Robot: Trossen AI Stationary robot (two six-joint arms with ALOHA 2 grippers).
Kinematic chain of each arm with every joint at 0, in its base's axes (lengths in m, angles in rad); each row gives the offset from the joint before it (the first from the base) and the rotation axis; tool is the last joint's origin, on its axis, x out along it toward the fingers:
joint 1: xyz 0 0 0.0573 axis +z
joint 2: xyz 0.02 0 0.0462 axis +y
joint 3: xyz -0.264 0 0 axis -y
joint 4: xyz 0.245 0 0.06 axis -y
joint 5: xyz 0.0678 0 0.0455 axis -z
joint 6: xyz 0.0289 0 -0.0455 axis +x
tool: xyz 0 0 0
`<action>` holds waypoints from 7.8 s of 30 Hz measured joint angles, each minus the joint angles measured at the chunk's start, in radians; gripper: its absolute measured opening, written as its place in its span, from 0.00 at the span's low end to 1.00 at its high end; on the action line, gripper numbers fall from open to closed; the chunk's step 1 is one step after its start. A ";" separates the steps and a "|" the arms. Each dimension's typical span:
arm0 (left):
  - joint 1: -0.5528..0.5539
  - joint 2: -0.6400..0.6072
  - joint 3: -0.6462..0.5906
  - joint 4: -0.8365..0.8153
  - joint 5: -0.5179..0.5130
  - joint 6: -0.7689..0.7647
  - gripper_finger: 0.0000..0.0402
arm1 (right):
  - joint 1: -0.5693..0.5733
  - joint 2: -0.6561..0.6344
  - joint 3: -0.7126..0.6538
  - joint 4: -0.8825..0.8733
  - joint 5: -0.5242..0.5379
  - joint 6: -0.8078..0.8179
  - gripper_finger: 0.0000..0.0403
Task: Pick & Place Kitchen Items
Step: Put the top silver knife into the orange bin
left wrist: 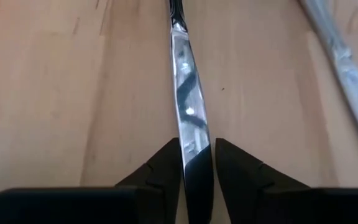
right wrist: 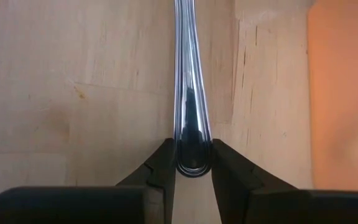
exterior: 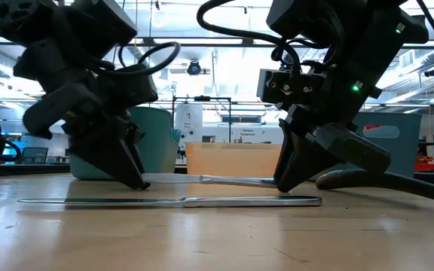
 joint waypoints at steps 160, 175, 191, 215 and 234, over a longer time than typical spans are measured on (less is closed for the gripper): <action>-0.085 -1.634 -0.546 -0.289 -0.363 0.297 0.06 | -0.111 -1.651 -0.866 0.669 -0.027 -0.083 0.06; -0.084 -1.634 -0.546 -0.290 -0.350 0.296 0.03 | -0.111 -1.601 -0.736 0.505 0.093 -0.082 0.06; -0.085 -1.634 -0.547 -0.289 -0.351 0.301 0.02 | -0.375 -0.873 0.165 -0.399 -0.034 0.177 0.06; -0.085 -1.634 -0.547 -0.289 -0.351 0.304 0.03 | -0.639 -0.164 0.381 -0.502 -0.442 0.282 0.06; -0.085 -1.634 -0.547 -0.289 -0.323 0.302 0.02 | -0.673 -0.020 0.381 -0.447 -0.511 0.331 0.06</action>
